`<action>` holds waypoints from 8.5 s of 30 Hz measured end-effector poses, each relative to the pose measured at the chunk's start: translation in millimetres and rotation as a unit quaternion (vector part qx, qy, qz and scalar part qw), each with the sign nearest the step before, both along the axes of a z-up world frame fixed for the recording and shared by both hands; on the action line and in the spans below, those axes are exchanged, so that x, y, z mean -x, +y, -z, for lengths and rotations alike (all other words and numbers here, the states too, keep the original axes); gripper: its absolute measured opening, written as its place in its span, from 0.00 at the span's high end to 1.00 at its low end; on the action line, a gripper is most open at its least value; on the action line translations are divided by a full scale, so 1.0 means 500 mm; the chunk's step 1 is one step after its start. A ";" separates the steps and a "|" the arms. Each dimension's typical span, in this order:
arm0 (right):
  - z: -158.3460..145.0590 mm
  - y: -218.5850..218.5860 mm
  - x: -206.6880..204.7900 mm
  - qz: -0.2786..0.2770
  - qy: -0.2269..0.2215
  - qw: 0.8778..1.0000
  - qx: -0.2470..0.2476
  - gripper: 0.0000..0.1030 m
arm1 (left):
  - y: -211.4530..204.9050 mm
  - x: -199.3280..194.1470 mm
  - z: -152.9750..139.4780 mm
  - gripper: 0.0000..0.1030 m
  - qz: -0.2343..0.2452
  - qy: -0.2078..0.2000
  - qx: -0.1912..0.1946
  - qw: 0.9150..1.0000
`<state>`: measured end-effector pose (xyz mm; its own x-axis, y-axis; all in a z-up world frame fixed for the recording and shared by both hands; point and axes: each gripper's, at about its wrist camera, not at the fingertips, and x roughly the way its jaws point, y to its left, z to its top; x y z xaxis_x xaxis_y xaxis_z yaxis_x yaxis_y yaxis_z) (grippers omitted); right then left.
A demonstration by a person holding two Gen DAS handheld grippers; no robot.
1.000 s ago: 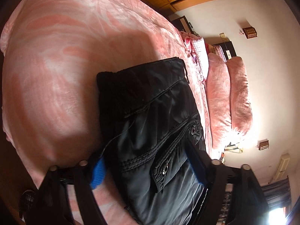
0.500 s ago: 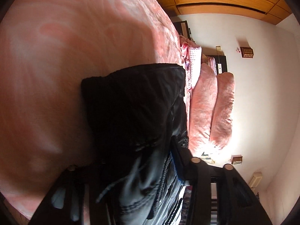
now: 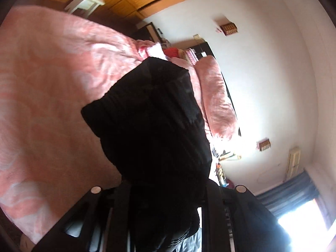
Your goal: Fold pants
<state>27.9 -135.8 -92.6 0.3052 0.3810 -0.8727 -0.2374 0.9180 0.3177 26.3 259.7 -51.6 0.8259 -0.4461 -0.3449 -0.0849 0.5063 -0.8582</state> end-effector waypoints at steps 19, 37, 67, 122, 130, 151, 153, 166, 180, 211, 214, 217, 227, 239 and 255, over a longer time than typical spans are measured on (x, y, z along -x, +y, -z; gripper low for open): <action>-0.076 -0.165 0.046 0.107 -0.045 0.992 -0.043 0.46 | -0.396 -0.005 -0.091 0.78 0.203 -0.029 -0.355 0.912; -0.044 -0.210 0.042 0.132 -0.024 0.990 -0.034 0.44 | -0.512 0.071 -0.035 0.18 0.361 0.019 -0.365 0.858; -0.081 -0.111 -0.002 0.066 0.016 0.989 -0.134 0.18 | -0.272 0.020 0.037 0.12 0.201 0.130 -0.265 0.934; -0.029 -0.418 0.053 0.177 0.033 0.975 -0.129 0.74 | -0.542 0.008 0.049 0.08 0.313 0.109 -0.378 0.864; -0.087 -0.413 0.050 0.159 -0.006 0.984 -0.079 0.48 | -0.548 -0.004 0.037 0.07 0.314 0.111 -0.376 0.865; -0.080 -0.451 -0.113 0.185 -0.002 0.980 -0.078 0.94 | -0.587 -0.034 0.051 0.04 0.318 0.111 -0.398 0.853; -0.060 -0.454 -0.107 0.185 0.006 0.979 -0.085 0.88 | -0.588 -0.034 0.053 0.04 0.319 0.111 -0.403 0.851; -0.090 -0.466 0.100 0.175 0.000 0.976 -0.126 0.47 | -0.565 0.018 0.026 0.04 0.331 0.110 -0.401 0.847; -0.053 -0.430 0.114 0.168 0.020 0.984 -0.061 0.87 | -0.577 0.012 0.056 0.04 0.321 0.125 -0.409 0.845; 0.060 -0.529 0.110 0.196 0.078 0.940 -0.268 0.19 | -0.434 -0.094 0.163 0.04 0.428 0.153 -0.134 0.880; 0.080 -0.533 0.104 0.194 0.088 0.931 -0.297 0.15 | -0.442 -0.109 0.189 0.03 0.446 0.157 -0.110 0.874; 0.094 -0.535 0.098 0.190 0.093 0.925 -0.317 0.12 | -0.451 -0.118 0.205 0.03 0.454 0.151 -0.082 0.874; 0.094 -0.492 0.066 0.167 0.087 0.935 -0.300 0.37 | -0.489 -0.127 0.210 0.23 0.454 0.174 -0.073 0.871; -0.046 -0.483 0.072 0.160 -0.004 0.946 -0.281 0.64 | -0.508 -0.125 0.109 0.61 0.424 0.100 -0.038 0.899; 0.018 -0.605 -0.157 0.212 0.014 0.959 -0.189 0.44 | -0.642 -0.303 0.178 0.37 0.400 0.093 -0.127 0.903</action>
